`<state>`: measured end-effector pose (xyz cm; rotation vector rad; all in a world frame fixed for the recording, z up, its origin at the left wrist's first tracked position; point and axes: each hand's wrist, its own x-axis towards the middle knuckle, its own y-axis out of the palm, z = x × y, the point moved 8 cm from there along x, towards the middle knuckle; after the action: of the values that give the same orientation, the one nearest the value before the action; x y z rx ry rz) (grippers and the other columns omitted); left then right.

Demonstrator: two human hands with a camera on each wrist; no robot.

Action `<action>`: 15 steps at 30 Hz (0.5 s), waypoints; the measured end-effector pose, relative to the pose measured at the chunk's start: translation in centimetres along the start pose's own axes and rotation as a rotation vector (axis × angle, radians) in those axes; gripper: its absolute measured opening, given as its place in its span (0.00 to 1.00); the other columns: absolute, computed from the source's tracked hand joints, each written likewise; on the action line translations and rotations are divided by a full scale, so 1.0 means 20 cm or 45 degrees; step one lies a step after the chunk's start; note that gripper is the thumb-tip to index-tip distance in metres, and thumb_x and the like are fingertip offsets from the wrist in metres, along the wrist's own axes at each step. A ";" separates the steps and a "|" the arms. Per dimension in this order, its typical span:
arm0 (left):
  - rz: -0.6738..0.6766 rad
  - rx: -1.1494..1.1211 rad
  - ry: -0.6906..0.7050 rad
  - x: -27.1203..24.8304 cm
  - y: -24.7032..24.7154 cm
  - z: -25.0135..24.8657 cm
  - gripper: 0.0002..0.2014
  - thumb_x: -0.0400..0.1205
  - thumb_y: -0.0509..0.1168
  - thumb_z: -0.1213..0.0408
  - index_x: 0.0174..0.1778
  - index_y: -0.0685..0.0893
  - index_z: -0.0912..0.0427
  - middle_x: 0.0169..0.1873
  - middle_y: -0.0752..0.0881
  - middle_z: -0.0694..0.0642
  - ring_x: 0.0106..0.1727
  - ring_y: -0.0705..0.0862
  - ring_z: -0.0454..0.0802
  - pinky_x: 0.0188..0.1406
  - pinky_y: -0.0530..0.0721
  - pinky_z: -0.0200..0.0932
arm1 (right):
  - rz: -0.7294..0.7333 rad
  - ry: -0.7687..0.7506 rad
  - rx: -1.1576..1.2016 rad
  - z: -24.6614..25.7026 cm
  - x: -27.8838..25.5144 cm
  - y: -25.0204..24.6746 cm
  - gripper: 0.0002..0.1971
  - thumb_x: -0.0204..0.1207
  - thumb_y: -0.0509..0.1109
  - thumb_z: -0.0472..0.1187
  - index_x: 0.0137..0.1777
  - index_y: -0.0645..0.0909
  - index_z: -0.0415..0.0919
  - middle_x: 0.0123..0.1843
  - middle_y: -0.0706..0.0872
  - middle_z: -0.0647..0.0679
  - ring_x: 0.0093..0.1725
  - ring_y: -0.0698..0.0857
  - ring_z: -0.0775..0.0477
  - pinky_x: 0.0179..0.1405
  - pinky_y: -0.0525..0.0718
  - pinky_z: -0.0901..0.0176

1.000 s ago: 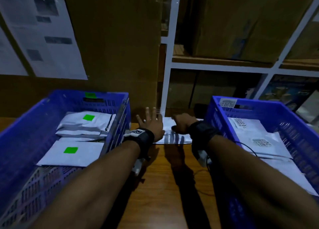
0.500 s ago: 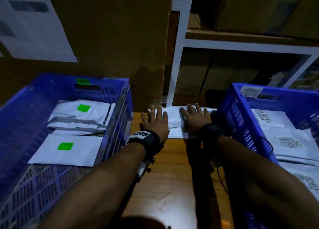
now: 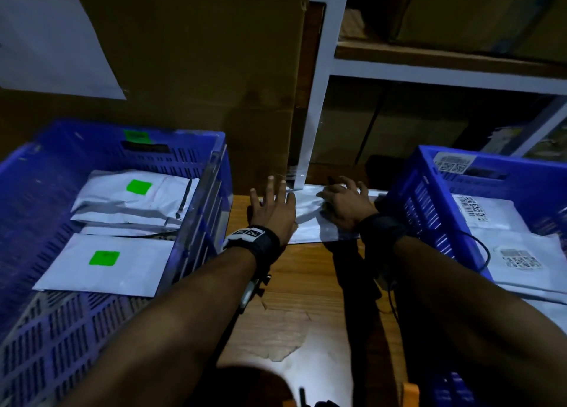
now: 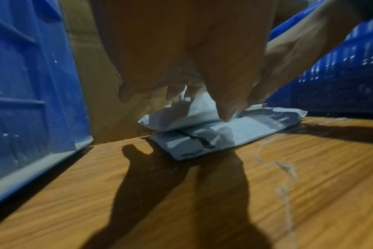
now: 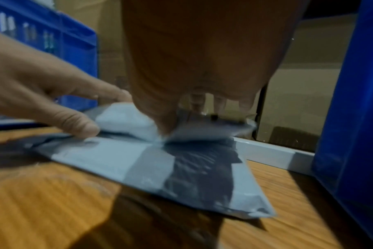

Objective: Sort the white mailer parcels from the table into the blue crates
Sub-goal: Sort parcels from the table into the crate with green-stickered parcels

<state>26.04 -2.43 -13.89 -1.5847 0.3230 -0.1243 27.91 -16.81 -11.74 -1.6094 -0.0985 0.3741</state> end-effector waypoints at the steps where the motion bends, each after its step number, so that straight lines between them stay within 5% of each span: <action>1: -0.022 0.010 0.002 0.00 -0.02 0.01 0.35 0.85 0.65 0.50 0.85 0.60 0.57 0.88 0.47 0.60 0.86 0.38 0.67 0.79 0.46 0.79 | -0.011 -0.008 0.023 0.00 -0.01 -0.02 0.25 0.82 0.62 0.54 0.79 0.69 0.55 0.82 0.68 0.51 0.84 0.52 0.34 0.76 0.54 0.25; 5: -0.033 0.034 0.002 -0.01 -0.11 0.02 0.29 0.84 0.67 0.55 0.81 0.69 0.54 0.87 0.49 0.59 0.86 0.40 0.68 0.79 0.48 0.80 | -0.011 -0.031 0.063 0.02 -0.05 -0.10 0.23 0.81 0.64 0.54 0.75 0.72 0.52 0.79 0.72 0.49 0.84 0.53 0.35 0.76 0.54 0.26; 9: 0.028 -0.043 -0.050 -0.06 -0.30 0.05 0.24 0.84 0.66 0.58 0.78 0.74 0.52 0.88 0.48 0.57 0.85 0.35 0.70 0.78 0.43 0.81 | -0.036 0.008 0.065 0.00 -0.14 -0.22 0.31 0.79 0.63 0.65 0.74 0.70 0.46 0.79 0.71 0.44 0.85 0.53 0.38 0.80 0.49 0.28; 15: -0.017 -0.150 0.025 -0.17 -0.58 0.10 0.20 0.86 0.65 0.56 0.74 0.76 0.53 0.87 0.54 0.55 0.87 0.41 0.67 0.78 0.47 0.80 | -0.241 -0.090 0.065 0.01 -0.31 -0.46 0.19 0.82 0.60 0.60 0.59 0.75 0.44 0.67 0.80 0.41 0.77 0.70 0.37 0.74 0.64 0.34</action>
<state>24.84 0.66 -2.08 -1.7030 0.3405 -0.1331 23.46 -17.61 -1.68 -1.5225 -0.2909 0.2849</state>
